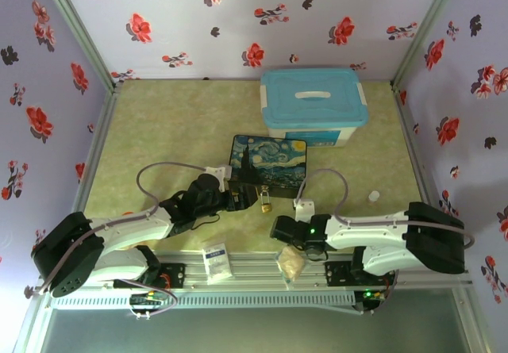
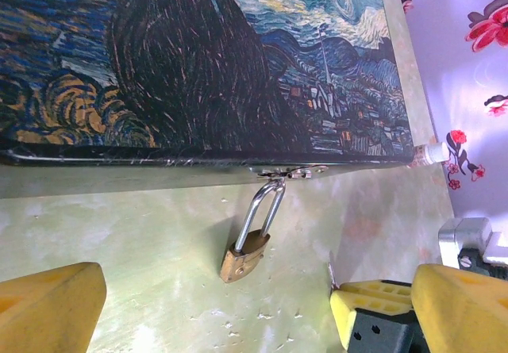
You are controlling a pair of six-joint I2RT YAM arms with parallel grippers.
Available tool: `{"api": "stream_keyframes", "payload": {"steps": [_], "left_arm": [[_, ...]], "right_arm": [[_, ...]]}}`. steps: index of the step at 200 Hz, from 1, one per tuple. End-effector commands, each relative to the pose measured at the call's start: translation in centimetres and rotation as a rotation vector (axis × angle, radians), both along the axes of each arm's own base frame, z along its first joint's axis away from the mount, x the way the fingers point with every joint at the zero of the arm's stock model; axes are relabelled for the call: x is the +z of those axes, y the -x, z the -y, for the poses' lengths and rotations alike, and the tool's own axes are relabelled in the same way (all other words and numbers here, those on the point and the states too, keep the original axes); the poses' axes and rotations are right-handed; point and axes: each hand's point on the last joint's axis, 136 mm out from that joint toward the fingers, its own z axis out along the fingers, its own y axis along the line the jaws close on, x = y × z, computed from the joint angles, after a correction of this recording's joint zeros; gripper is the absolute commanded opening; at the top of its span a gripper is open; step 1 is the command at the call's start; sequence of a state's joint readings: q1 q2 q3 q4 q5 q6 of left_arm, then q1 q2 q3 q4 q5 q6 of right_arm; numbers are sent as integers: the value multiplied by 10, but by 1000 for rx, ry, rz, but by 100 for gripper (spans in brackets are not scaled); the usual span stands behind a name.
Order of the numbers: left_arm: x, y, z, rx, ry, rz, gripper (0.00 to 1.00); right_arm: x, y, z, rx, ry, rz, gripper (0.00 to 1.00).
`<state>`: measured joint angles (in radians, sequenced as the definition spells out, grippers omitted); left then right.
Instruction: Unlock the padlock with the key
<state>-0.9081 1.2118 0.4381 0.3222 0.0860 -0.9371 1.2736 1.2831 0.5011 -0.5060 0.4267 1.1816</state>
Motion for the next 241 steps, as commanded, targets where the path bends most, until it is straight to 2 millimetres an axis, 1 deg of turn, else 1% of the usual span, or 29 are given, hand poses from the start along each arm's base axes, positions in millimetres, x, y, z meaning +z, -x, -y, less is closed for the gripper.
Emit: {"api": "stream_keyframes", "payload": {"steps": [1,25,41,64,87,91,104,119,143,161,177,210,219,241], "left_arm": [[14,-5,6,5,26,34,99],[14,-6,8,6,27,33,99],[15,-7,9,4,28,36,98],[21,-9,11,-13,22,69,98],[31,-9,12,-33,27,114,97],[32,-8,12,-37,27,118,97],[37,-7,12,-55,36,145,97],[49,-1,17,-106,68,190,96],[71,12,28,-213,147,261,93],[85,22,36,-288,205,296,90],[89,27,42,-327,231,300,87],[84,31,50,-357,250,270,76],[86,33,53,-368,269,269,74],[85,38,59,-400,287,253,63]], "right_arm": [[-27,19,22,-7,64,-99,7],[-18,15,24,11,36,-68,1],[-8,11,22,53,6,-42,0],[16,1,13,136,-86,18,0],[49,-8,4,231,-188,112,0],[53,-5,0,257,-218,105,0],[71,-6,-6,305,-290,150,0],[90,-4,-16,376,-365,190,0],[121,4,-41,521,-472,236,0],[140,10,-60,613,-540,259,0],[151,13,-73,673,-571,269,0],[167,16,-97,782,-625,310,0],[168,18,-102,810,-633,317,0],[166,18,-105,841,-612,320,1]]}}
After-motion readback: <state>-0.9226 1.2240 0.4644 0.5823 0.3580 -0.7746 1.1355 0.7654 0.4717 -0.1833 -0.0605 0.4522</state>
